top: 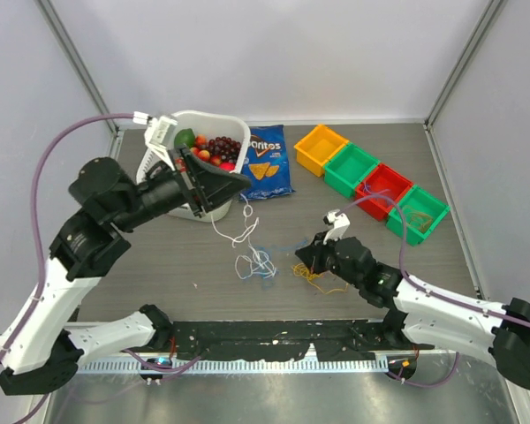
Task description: Untangle the cables
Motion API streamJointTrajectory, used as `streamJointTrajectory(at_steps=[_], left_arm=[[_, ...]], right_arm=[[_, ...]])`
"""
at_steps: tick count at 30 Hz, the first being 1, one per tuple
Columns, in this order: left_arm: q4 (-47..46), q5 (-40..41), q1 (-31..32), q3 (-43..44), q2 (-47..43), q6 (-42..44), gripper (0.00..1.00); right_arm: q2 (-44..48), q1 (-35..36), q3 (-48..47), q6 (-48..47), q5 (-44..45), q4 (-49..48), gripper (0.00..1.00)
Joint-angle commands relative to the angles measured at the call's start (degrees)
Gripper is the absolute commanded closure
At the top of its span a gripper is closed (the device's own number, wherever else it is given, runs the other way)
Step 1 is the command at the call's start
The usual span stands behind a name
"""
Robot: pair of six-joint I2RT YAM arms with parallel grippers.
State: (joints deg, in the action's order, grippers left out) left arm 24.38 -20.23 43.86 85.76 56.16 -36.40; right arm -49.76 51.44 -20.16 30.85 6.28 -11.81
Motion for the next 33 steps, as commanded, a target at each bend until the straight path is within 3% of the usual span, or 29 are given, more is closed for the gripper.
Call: streamJointTrajectory(at_steps=[1,4,6,7,9,13,15,17,23,25,27,30,31,33], left_arm=[[-1.4,1.2,0.1,5.2,-1.0,1.6,1.00],[-3.9,-1.1,0.0,8.6,0.4,0.4,1.00],[-5.3,-2.5,0.1,10.6,1.8,-0.6,1.00],[-6.0,-3.3,0.0,11.4,2.4,-1.1,1.00],[-6.7,-4.2,0.0,12.6,3.7,-1.7,1.00],[-7.7,-4.8,0.0,13.8,5.5,-2.1,1.00],[-7.9,-4.8,0.0,14.6,6.4,-2.4,1.00],[-8.0,-5.2,0.0,15.5,7.4,-2.8,1.00],[-8.6,-5.7,0.1,16.5,8.5,-3.9,1.00],[-9.0,-6.0,0.0,16.5,8.8,-4.1,1.00],[-9.1,-6.0,0.0,16.9,8.9,-4.1,1.00],[-8.7,-6.1,-0.1,18.0,9.1,-3.7,1.00],[-8.4,-6.0,0.0,18.7,9.4,-3.3,1.00],[-7.6,-5.5,0.0,20.8,10.0,-2.4,1.00]], right_arm=[[-3.6,-0.1,-0.1,2.5,12.0,6.2,0.99],[-4.4,0.0,-1.8,1.0,11.7,8.6,0.99],[-3.7,0.0,-4.3,-1.4,9.6,10.0,0.78],[-2.8,0.0,-5.2,-2.3,8.8,11.0,0.54],[-1.0,-0.1,-7.5,-4.6,5.9,10.4,0.34],[0.1,-0.1,-12.1,-10.5,-12.1,1.8,0.27],[-2.4,-0.1,-14.9,-10.7,-21.9,-3.6,0.27],[-6.3,-0.1,-19.0,-10.9,-25.4,-6.1,0.27],[-16.7,0.0,-27.6,-7.5,-28.6,-15.3,0.28],[-20.0,0.1,-29.3,-6.2,-26.6,-16.7,0.33],[-21.3,0.0,-29.1,-5.2,-25.5,-18.6,0.44],[-22.1,0.2,-26.3,-4.0,-21.0,-19.9,0.76],[-22.3,0.1,-23.9,-3.9,-20.4,-20.3,0.82],[-22.6,0.1,-18.7,-3.1,-18.9,-22.0,0.83]])
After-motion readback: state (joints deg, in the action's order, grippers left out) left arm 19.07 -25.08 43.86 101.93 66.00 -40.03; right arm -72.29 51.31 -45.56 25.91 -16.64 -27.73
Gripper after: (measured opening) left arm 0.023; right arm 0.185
